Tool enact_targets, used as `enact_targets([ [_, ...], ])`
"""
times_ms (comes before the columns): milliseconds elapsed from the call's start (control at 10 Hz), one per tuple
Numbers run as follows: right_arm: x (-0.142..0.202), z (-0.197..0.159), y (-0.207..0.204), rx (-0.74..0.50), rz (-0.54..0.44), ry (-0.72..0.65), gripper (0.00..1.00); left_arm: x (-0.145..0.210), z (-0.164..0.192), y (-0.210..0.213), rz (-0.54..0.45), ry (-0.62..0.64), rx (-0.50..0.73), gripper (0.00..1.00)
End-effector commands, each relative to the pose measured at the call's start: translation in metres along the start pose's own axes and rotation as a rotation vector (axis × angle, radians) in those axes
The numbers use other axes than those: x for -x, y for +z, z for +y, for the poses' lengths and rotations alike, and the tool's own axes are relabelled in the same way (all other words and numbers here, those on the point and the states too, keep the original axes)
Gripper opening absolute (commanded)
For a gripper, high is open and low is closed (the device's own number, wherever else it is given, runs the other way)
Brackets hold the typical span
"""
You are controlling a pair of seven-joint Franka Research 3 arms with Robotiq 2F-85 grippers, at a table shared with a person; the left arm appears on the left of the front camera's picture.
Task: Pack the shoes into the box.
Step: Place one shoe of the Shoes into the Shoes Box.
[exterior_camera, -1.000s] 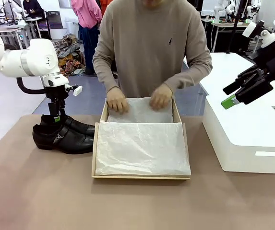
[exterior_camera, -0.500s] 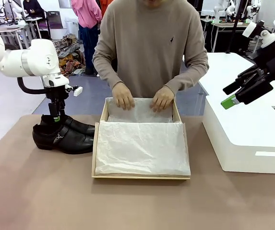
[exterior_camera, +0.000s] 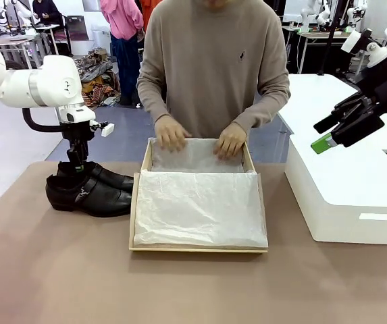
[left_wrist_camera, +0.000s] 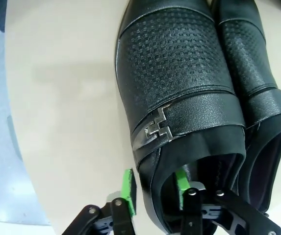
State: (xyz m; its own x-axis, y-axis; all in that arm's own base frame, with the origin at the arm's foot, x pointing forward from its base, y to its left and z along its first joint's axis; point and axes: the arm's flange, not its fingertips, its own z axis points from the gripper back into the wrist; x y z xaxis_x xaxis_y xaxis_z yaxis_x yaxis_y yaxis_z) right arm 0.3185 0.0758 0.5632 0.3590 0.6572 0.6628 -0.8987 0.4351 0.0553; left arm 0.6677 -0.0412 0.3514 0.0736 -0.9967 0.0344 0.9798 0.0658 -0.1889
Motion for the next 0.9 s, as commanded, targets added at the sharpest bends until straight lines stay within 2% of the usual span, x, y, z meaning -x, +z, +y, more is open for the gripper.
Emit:
enact_targets([
  [0,-0.002,0.0,-0.001,-0.016,-0.023,0.008,1.0,0.003,0.003,0.0,0.016,0.003,0.006,0.0],
  [500,-0.002,0.0,-0.001,-0.016,-0.023,0.008,1.0,0.005,0.002,0.001,0.024,0.007,0.008,0.0],
  [800,-0.002,0.0,-0.001,-0.016,-0.023,0.008,1.0,0.016,0.004,0.011,0.041,0.057,-0.055,0.0],
])
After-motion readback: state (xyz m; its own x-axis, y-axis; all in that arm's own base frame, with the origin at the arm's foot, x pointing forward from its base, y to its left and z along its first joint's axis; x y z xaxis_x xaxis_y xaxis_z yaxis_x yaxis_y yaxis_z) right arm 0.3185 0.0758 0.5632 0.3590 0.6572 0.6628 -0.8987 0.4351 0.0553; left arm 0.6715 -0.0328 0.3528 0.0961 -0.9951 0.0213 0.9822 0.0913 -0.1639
